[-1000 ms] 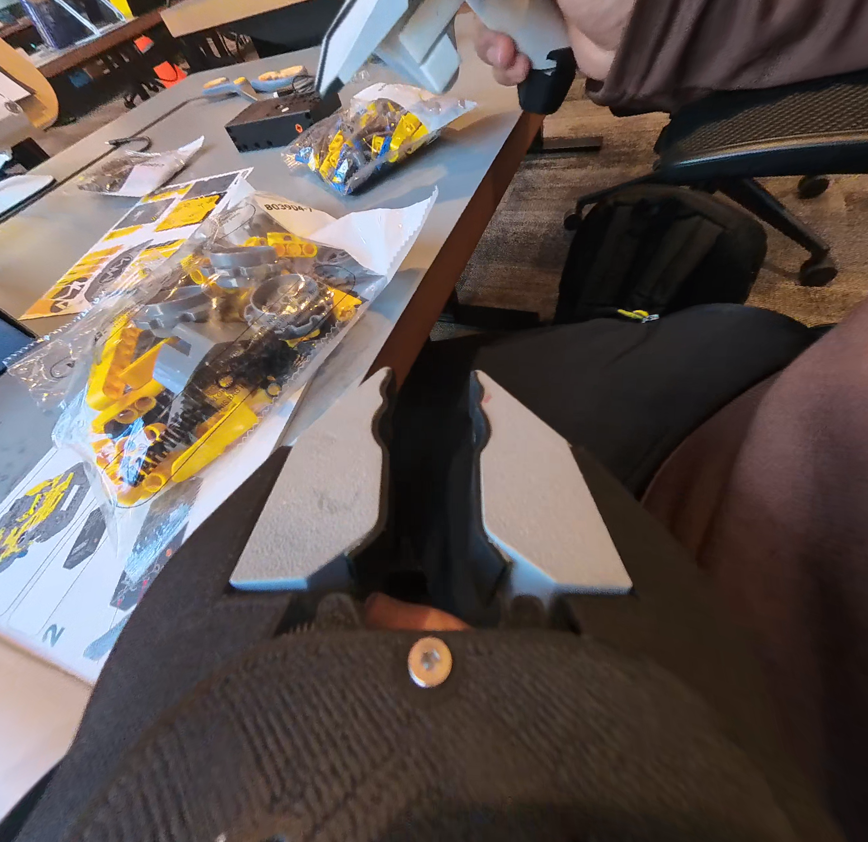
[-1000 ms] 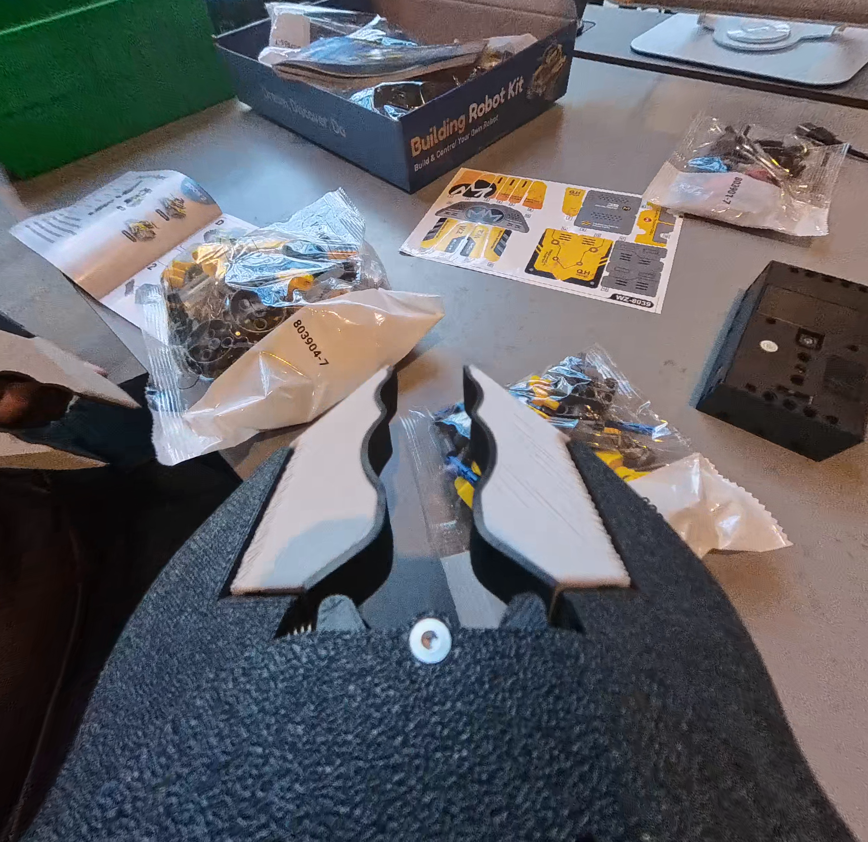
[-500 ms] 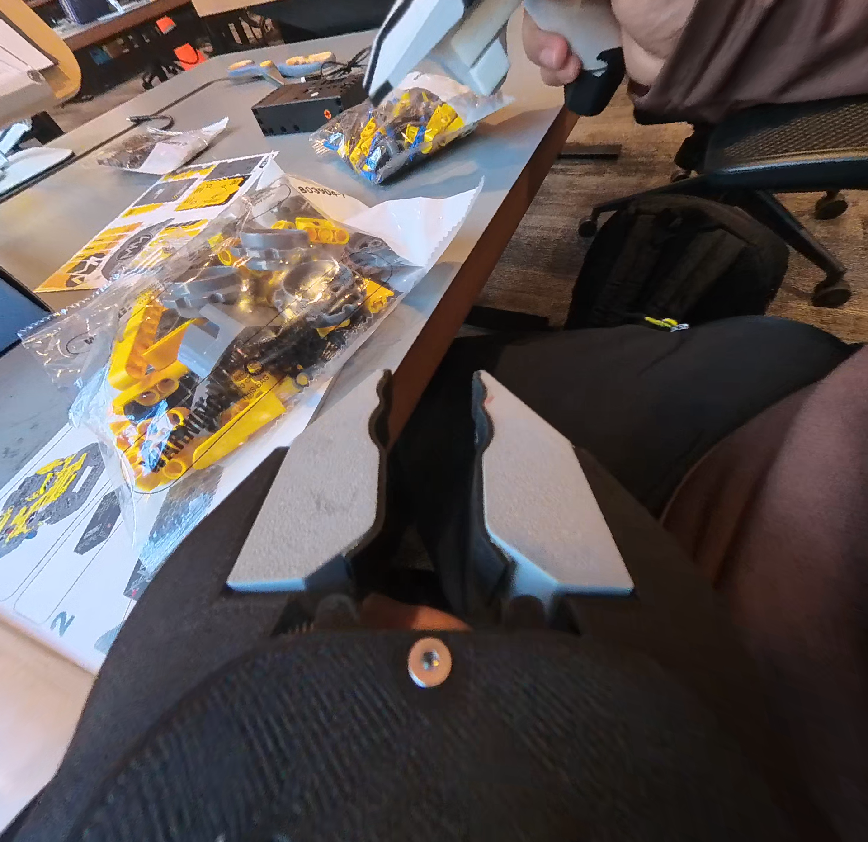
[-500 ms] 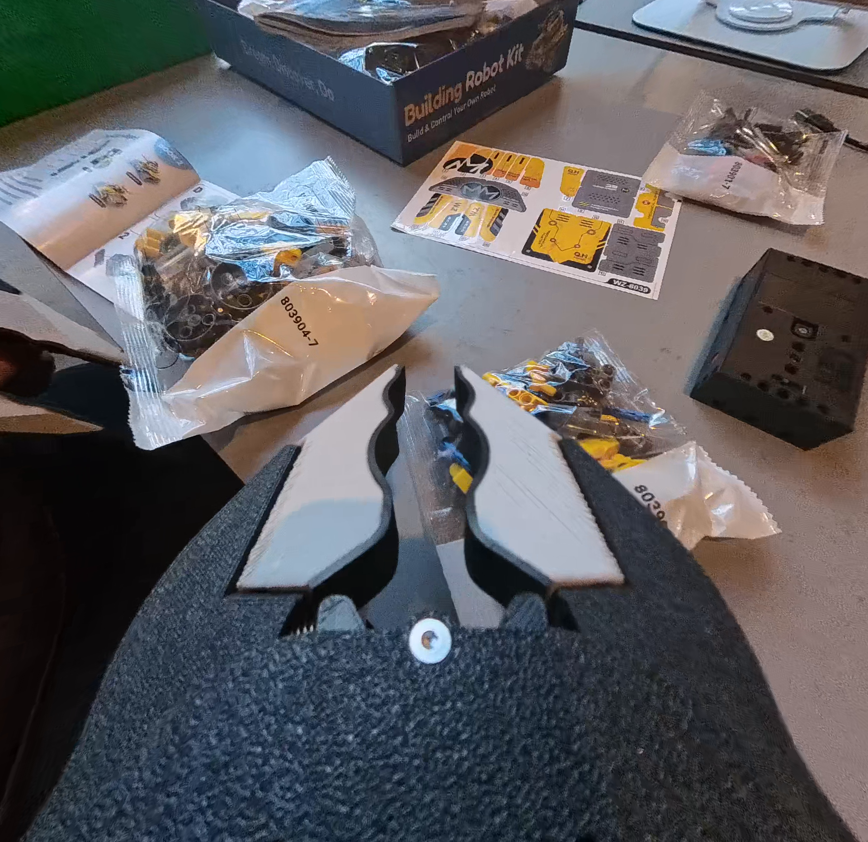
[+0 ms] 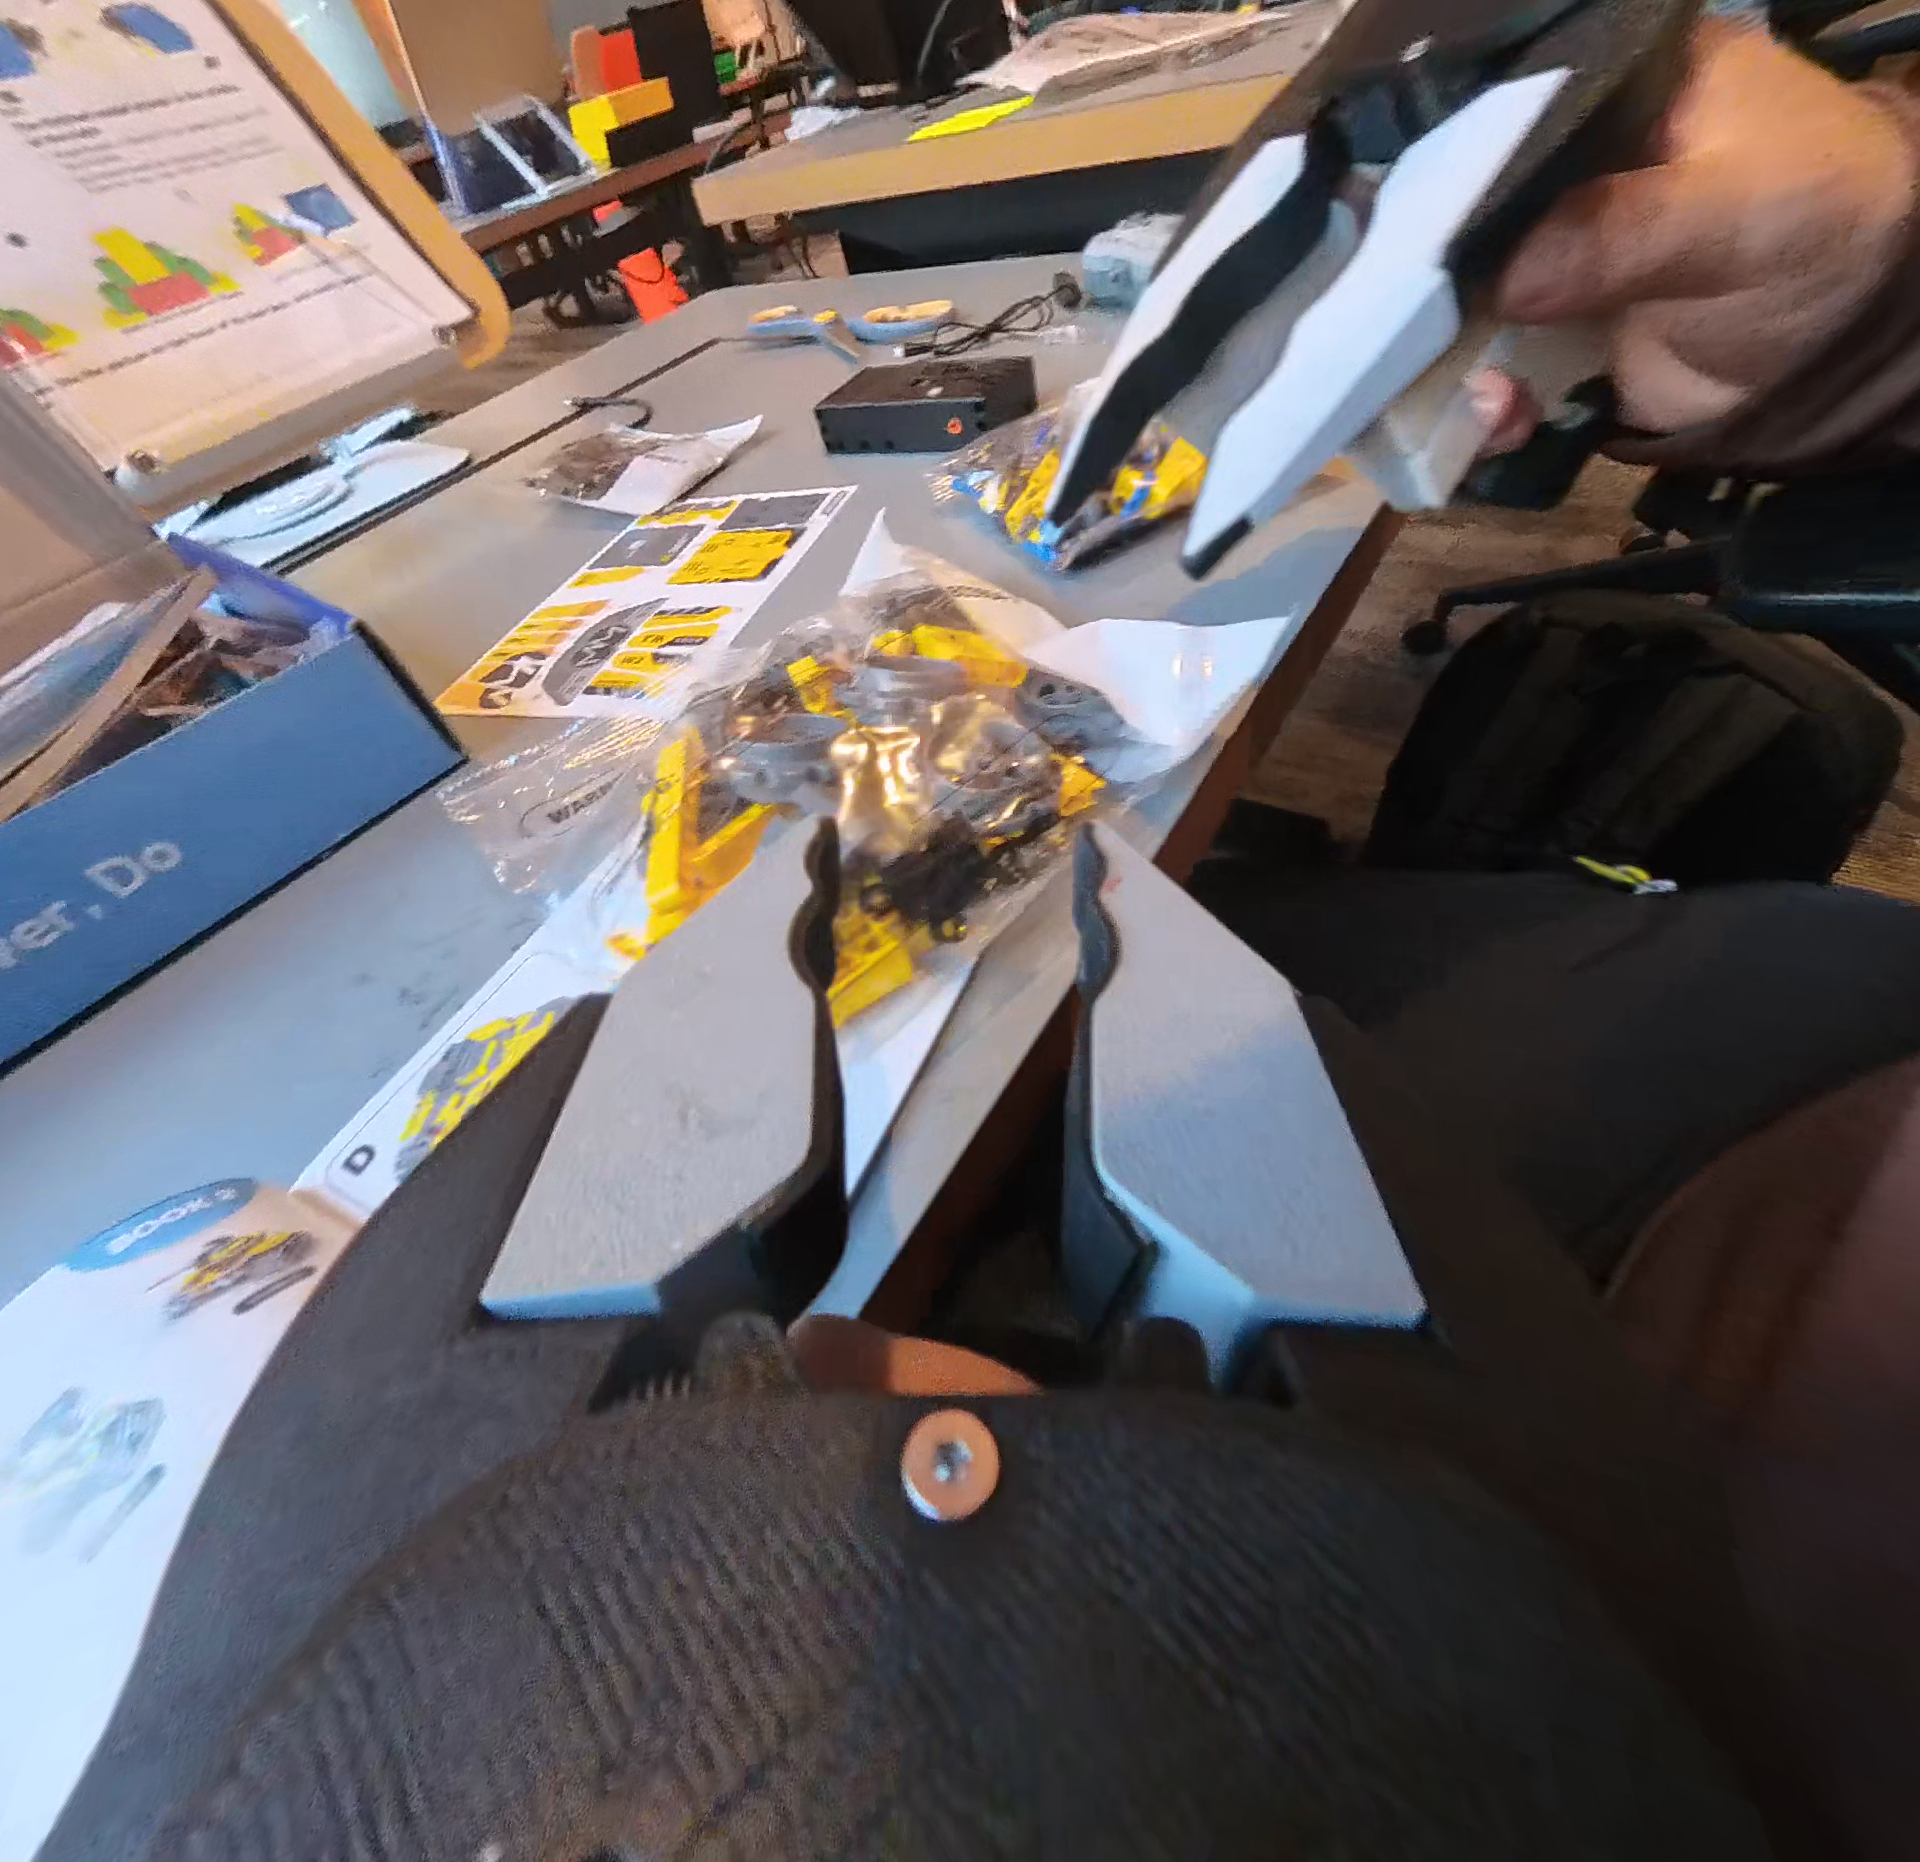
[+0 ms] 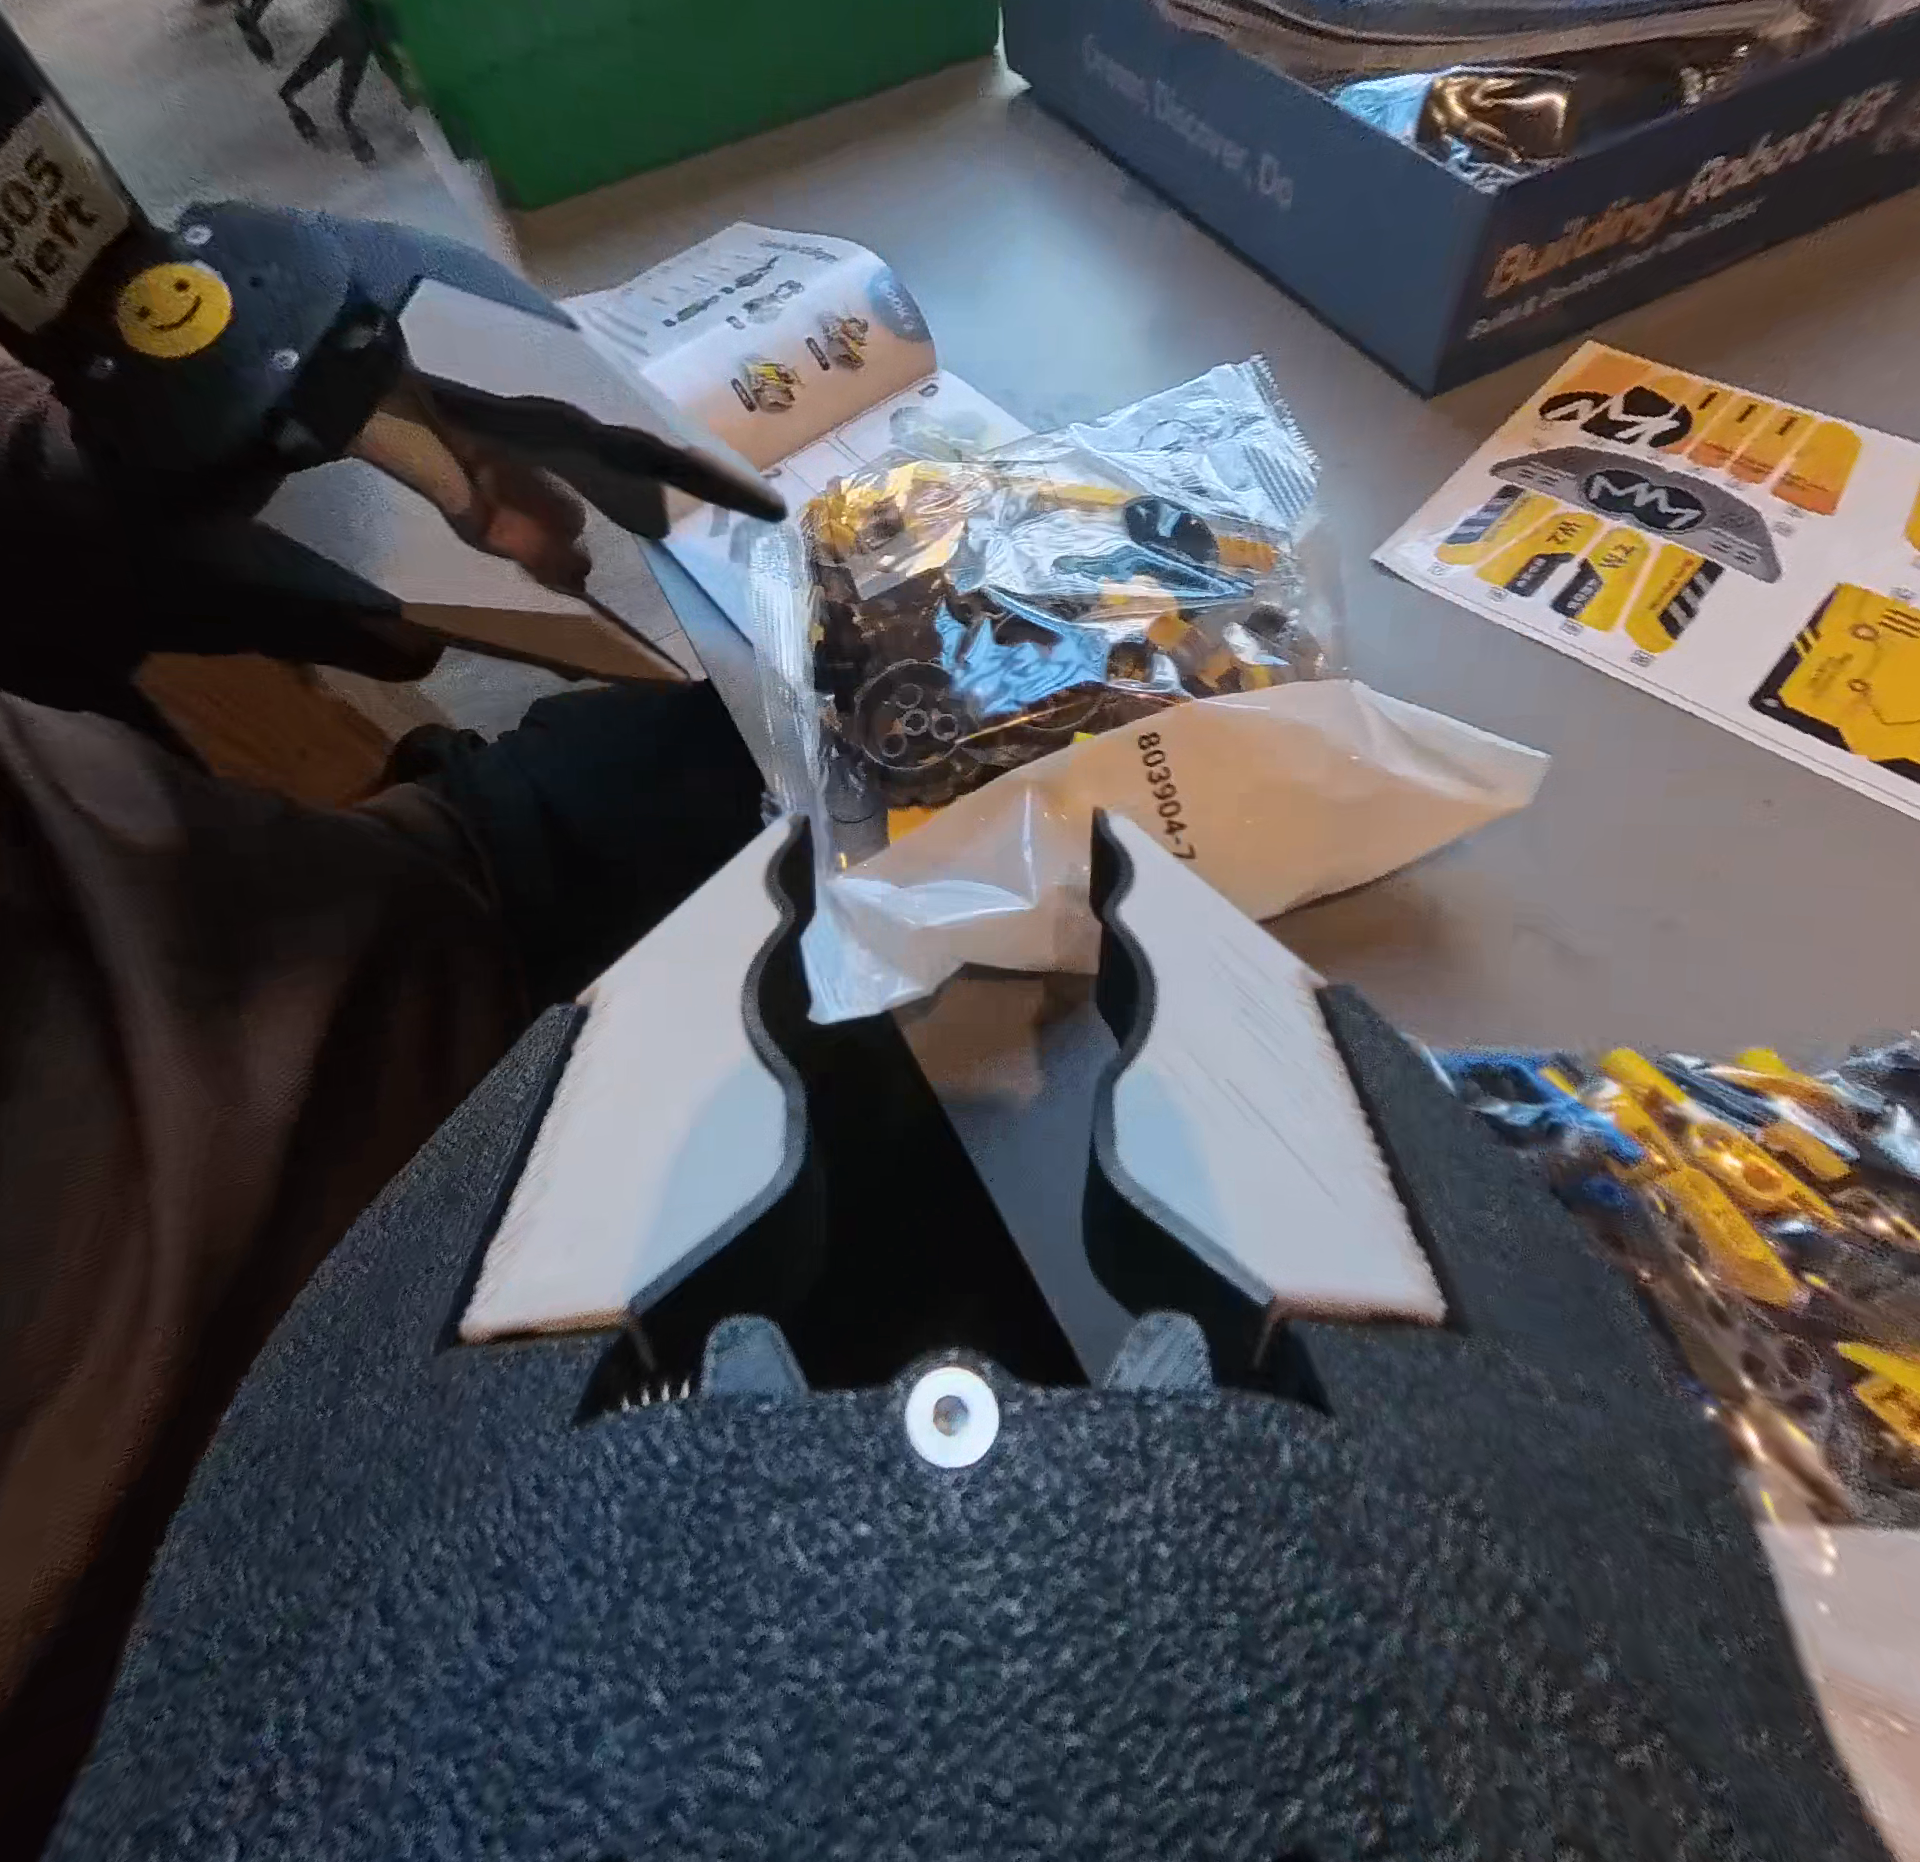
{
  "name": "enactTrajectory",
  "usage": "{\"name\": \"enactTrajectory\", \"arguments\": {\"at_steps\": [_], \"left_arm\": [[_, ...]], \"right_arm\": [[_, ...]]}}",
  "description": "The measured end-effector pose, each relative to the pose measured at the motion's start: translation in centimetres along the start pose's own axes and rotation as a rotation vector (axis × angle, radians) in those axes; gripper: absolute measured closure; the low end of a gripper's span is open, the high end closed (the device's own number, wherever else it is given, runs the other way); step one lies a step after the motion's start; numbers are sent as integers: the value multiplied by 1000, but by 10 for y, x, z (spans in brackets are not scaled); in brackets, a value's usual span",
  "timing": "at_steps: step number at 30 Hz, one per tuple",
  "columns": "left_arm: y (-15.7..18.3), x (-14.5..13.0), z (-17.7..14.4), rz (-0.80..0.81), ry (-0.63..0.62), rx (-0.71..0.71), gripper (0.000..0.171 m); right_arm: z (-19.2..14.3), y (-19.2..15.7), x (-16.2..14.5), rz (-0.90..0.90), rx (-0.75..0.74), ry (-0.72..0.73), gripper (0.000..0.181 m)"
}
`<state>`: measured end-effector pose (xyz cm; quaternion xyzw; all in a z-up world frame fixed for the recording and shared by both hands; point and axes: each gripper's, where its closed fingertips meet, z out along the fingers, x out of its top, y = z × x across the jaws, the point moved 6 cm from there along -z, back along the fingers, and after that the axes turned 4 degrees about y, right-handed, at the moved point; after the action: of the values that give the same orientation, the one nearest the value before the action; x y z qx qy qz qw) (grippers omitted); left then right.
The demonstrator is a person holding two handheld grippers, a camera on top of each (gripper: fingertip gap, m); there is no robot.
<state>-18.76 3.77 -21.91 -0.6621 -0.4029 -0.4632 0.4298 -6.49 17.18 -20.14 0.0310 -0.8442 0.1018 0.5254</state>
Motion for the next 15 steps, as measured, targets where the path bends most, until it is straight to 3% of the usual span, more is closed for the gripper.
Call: {"name": "enactTrajectory", "arguments": {"at_steps": [3, 5, 7, 15], "left_arm": [[-9, -10, 3, -49, -79, -4, 117], [-14, -19, 5, -81, -124, 19, 117], [-14, -23, 5, -95, -127, 12, 119], [-9, -26, 2, -31, -119, 16, 118]], "right_arm": [[12, -8, -3, -6, 7, -47, 137], [19, -7, -12, -28, -9, -114, 148], [24, -5, -23, -51, -16, -189, 155], [21, -2, -27, -31, -20, -203, 164]]}}
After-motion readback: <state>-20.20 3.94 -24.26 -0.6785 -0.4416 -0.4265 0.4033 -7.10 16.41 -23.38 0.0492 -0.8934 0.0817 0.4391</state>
